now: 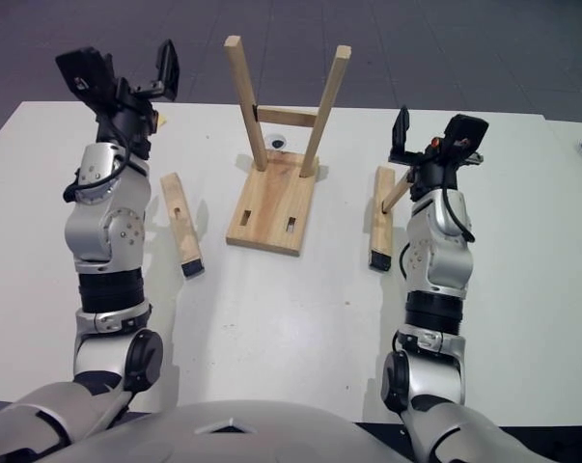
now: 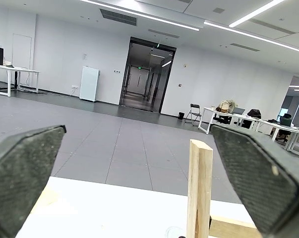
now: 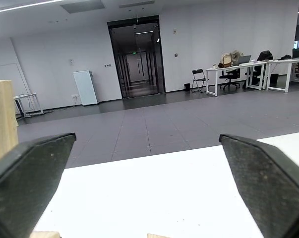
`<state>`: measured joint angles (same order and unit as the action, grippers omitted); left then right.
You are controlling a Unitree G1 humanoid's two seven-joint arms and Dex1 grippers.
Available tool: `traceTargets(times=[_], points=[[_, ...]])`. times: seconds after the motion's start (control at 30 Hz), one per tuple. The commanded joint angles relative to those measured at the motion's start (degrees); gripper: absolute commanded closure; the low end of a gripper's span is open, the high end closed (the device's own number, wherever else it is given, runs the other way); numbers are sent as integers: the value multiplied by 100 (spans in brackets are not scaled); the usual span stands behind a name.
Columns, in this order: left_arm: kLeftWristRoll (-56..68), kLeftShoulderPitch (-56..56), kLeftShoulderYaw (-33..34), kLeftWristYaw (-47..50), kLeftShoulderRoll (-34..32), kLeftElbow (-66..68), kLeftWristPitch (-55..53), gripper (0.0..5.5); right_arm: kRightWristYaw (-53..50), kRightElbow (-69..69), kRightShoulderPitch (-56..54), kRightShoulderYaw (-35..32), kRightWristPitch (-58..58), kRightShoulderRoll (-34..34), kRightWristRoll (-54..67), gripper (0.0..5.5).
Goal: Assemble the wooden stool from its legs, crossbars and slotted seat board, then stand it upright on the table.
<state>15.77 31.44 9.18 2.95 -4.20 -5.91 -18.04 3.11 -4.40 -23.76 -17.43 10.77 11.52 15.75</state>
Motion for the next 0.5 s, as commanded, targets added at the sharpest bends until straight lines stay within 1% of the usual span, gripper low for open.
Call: traceTargets(times=[0.03,0.17,0.37,0.5], points=[[-49,68,32,32,15,17,26,10,-64,525,-573,-177,84,233,213,11],[-68,48,65,64,17,0,21,10,-141,970,-764,-217,217,275,361,11],[-87,66,68,33,3,39,-21,10,-150,712,-90,62,202,-45,175,11],[-83,94,82,17,-23,55,-45,10,-178,623,0,109,135,-117,79,11]])
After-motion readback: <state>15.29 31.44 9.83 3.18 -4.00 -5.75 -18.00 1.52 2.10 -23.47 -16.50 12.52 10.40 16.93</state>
